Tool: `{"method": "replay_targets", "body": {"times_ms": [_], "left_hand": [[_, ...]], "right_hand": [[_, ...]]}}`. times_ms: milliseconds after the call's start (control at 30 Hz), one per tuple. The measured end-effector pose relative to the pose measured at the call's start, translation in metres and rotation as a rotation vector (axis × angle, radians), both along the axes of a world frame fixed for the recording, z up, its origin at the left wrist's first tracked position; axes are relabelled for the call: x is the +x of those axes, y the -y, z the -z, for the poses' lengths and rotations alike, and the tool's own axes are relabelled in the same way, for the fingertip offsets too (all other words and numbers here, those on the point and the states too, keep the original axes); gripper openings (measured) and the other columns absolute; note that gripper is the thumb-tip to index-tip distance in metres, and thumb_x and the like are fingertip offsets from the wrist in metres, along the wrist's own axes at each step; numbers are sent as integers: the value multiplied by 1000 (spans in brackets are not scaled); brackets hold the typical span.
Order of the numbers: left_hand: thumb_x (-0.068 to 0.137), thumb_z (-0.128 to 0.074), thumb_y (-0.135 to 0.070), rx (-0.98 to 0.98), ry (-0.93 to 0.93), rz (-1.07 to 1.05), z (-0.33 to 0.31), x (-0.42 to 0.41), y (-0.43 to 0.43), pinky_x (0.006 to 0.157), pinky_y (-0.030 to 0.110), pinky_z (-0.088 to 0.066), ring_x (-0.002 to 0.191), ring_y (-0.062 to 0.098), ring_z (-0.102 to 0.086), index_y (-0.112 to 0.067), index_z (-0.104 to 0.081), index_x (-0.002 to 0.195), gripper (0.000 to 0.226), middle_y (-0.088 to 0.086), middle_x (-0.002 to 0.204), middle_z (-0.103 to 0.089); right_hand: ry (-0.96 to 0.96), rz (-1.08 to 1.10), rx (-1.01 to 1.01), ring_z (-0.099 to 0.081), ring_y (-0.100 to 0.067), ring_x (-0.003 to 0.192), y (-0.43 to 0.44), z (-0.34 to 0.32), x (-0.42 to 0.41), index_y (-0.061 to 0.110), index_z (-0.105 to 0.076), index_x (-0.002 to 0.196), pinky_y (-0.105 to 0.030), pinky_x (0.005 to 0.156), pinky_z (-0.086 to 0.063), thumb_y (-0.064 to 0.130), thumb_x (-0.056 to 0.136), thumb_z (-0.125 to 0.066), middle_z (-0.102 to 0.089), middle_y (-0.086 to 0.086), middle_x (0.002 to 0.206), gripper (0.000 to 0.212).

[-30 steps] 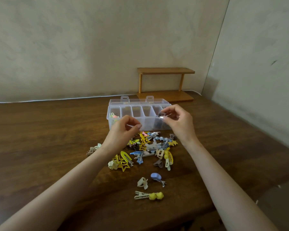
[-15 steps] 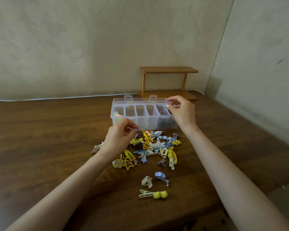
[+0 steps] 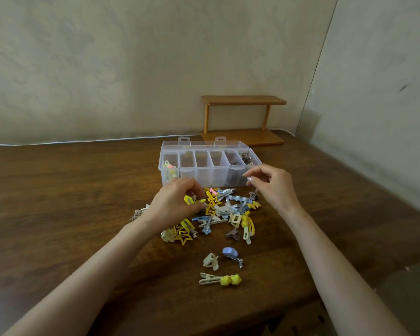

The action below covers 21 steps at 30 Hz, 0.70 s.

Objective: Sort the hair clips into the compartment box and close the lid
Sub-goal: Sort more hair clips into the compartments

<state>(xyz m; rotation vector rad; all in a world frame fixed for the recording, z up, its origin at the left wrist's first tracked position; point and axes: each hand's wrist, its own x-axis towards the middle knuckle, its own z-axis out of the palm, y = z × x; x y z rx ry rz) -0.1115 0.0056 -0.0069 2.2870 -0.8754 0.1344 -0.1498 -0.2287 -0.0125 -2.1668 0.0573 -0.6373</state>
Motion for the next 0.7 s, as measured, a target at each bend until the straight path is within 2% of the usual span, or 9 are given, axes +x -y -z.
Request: {"method": "replay_targets", "body": {"times_ms": [100,200,367,467,567,700], "left_hand": [[79,-69,-29,132,39,28,-3,1,-3,81,30,-48,93,11,-50,-25,-59,89,15,-8,96,-56],[80,-69,-25,85,6,37,-6,3,-6,80,31,-51,92,11,-53,-20,-62,90,13,-5,98,-59],[83,-66,-18,21,20,18,-7,4,-6,75,22,-47,90,9,-54,-17,-63,90,8,-6,96,-60],[84,-65,-16,7,21,14,-5,6,-7,73,17,-46,90,9,-56,-15,-63,90,6,-6,95,-61],[84,-64,-15,0,14,9,-5,7,-6,71,15,-46,89,9,-57,-14,-63,90,6,-5,95,-62],[85,-63,-15,-6,22,3,-3,5,-5,72,18,-49,87,8,-58,-15,-62,89,5,-4,96,-62]], "right_hand": [[-45,-55,-36,-63,-6,82,-4,0,-2,23,-69,87,-19,72,-51,6,87,-62,-67,6,86,17],[-102,-95,-70,-62,-6,84,-7,0,-3,21,-70,88,-17,71,-50,8,86,-63,-66,8,88,15],[-110,-91,-73,-60,-5,81,-8,-2,-4,22,-70,87,-16,69,-48,7,86,-64,-65,9,87,16],[-190,-242,-60,-57,1,74,-7,-5,-7,23,-71,86,-16,64,-44,8,82,-68,-64,10,86,16],[-343,-420,-169,-49,0,76,-8,-9,-10,29,-72,88,-16,66,-42,14,79,-72,-58,8,90,18],[-399,-433,-257,-48,-5,84,-13,-10,-10,24,-75,89,-22,73,-42,14,77,-74,-55,5,89,16]]}}
